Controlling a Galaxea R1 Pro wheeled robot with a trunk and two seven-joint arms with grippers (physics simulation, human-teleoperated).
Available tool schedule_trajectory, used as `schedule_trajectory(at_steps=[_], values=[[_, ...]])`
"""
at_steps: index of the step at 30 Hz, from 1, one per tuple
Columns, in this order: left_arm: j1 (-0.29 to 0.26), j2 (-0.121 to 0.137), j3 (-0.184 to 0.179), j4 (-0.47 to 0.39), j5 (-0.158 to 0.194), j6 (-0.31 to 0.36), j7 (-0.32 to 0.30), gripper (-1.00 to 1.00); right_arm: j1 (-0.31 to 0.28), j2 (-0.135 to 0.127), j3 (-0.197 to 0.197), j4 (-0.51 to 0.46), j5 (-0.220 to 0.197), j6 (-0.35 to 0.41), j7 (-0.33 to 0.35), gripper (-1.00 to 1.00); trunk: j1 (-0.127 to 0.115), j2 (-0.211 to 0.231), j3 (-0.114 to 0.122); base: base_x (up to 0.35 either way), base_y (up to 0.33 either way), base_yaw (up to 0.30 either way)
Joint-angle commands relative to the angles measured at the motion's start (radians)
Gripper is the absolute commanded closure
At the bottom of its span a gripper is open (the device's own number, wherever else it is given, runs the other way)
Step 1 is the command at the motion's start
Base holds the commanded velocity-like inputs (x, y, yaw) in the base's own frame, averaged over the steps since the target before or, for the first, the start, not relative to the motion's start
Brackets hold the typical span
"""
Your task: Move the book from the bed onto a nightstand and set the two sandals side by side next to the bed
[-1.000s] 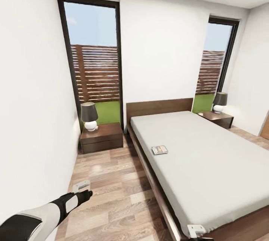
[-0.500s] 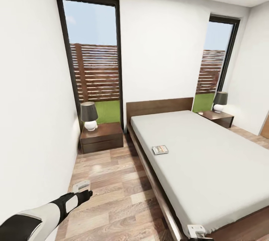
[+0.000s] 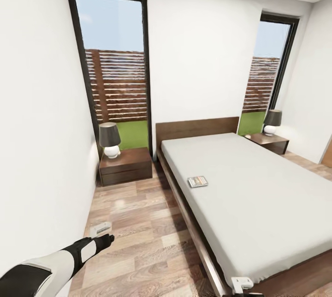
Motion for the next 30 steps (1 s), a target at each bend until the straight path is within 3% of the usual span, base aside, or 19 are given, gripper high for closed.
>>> schedule_trajectory(at_steps=[1,21,30], values=[[-0.001,0.000,-0.008,0.001,0.009,0.003,0.001,-1.00,0.000,0.000,0.008,-0.001,-0.010,0.004,0.003,-1.00,0.000,-0.001,-0.002,0.000,0.000,0.000],[-0.001,0.000,-0.008,0.001,0.009,0.003,0.001,-1.00,0.000,0.000,0.008,-0.001,-0.009,0.004,0.003,-1.00,0.000,-0.001,-0.034,0.005,0.002,0.000],[-0.001,0.000,-0.008,0.001,0.009,0.003,0.001,-1.00,-0.001,0.000,0.008,-0.001,-0.010,0.004,0.002,-1.00,0.000,-0.001,-0.040,0.206,0.144,0.000]])
